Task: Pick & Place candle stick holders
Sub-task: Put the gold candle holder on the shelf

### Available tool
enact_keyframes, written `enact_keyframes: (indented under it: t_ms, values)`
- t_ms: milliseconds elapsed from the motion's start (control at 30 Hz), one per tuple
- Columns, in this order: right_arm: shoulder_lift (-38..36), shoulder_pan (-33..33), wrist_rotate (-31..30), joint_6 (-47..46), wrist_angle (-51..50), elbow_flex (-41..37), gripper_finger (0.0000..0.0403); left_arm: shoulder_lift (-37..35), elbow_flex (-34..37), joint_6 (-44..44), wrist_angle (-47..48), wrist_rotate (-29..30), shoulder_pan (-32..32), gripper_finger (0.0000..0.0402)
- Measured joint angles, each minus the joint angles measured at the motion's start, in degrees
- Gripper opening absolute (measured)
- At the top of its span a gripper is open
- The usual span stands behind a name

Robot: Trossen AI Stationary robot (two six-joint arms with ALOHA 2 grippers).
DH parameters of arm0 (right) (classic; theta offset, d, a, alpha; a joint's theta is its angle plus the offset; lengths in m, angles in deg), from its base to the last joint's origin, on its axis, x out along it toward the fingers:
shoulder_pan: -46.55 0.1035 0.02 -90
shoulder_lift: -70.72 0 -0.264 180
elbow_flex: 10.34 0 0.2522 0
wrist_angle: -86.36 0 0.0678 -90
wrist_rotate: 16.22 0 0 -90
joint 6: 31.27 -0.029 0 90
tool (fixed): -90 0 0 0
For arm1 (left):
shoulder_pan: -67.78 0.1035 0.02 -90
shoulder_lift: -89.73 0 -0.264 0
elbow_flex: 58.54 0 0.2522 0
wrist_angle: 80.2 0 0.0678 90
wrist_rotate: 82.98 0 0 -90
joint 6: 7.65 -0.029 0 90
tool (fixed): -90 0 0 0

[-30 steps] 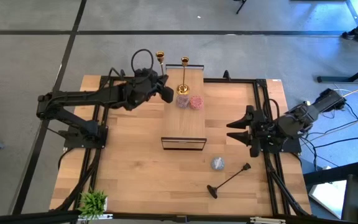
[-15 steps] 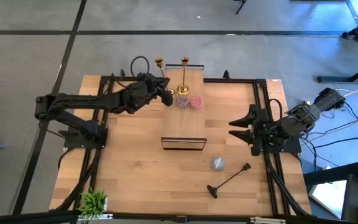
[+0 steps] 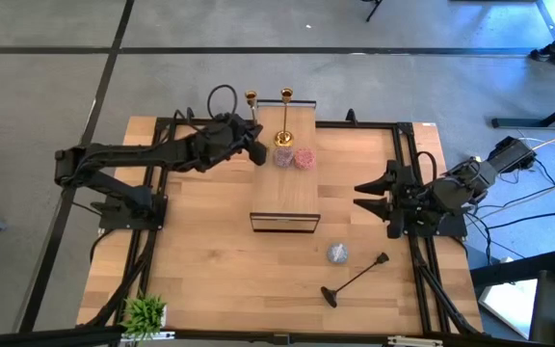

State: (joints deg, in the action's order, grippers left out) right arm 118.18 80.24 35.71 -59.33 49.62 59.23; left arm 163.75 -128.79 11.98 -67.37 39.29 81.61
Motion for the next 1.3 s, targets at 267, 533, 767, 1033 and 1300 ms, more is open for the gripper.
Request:
enact_keyframes:
  t_ms: [267, 533, 767, 1033, 1300]
  values:
    - [0.0, -0.7, -1.2, 0.3, -0.2, 0.0, 0.0181, 0.8, 0.0, 0.8, 0.7, 1.1, -1.9, 0.0010]
    - [0.0, -1.5, -1.1, 0.6, -0.2, 0.0, 0.0181, 2.2, 0.1, 1.3, 1.7, 1.2, -2.2, 0.0010]
    - [0.0, -1.5, -0.9, 0.5, -0.2, 0.0, 0.0181, 3.0, 0.1, 2.1, 1.2, 1.2, -2.2, 0.0010]
    - [0.0, -1.5, -0.9, 0.4, -0.2, 0.0, 0.0181, 3.1, 0.0, 2.1, 0.9, 0.1, -2.5, 0.0010]
    - [0.0, -1.5, -0.9, 0.4, -0.2, 0.0, 0.0181, 3.1, 0.0, 2.2, 1.0, 1.1, -3.3, 0.0010]
